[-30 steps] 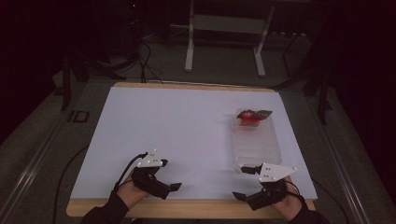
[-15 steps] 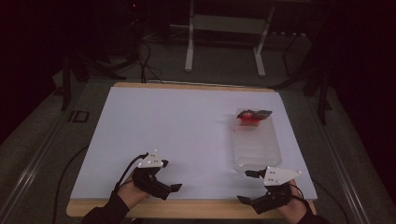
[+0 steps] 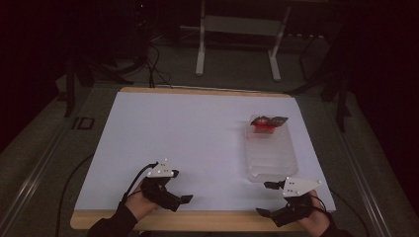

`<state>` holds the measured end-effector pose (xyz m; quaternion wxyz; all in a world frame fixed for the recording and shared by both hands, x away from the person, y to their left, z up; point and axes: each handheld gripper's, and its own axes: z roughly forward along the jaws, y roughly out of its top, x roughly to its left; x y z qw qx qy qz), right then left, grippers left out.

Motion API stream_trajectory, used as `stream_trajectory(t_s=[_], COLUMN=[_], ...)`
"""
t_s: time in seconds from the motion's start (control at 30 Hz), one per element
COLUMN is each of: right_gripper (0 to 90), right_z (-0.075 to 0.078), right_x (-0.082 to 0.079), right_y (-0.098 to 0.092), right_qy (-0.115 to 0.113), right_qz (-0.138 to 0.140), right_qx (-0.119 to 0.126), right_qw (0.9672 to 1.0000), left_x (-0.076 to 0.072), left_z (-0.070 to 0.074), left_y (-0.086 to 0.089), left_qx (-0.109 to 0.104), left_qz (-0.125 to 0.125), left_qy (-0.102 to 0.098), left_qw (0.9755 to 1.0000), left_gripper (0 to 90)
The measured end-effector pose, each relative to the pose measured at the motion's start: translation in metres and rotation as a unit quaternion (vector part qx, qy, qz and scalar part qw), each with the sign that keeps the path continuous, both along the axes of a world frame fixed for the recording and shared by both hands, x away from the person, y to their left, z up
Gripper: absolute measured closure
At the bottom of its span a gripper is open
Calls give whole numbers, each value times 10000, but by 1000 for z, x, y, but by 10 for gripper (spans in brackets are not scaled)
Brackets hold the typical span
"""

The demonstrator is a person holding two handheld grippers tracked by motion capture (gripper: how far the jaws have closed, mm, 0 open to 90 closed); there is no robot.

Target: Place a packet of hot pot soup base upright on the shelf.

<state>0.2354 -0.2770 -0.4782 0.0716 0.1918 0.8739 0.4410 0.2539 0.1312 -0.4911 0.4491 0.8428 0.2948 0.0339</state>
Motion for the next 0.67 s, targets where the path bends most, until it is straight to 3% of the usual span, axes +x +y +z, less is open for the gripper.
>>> stream_trajectory(t_s=[0.67], right_gripper=[130], right_z=[-3], right_x=[3], right_y=[-1], right_qy=[83], right_qz=[24], right_qx=[53], right_qw=[9999], left_x=[0], left_z=[-1], left_y=[-2], left_qx=[-44], left_qz=[-88], left_qy=[-29], left_qw=[9999], left_gripper=[11])
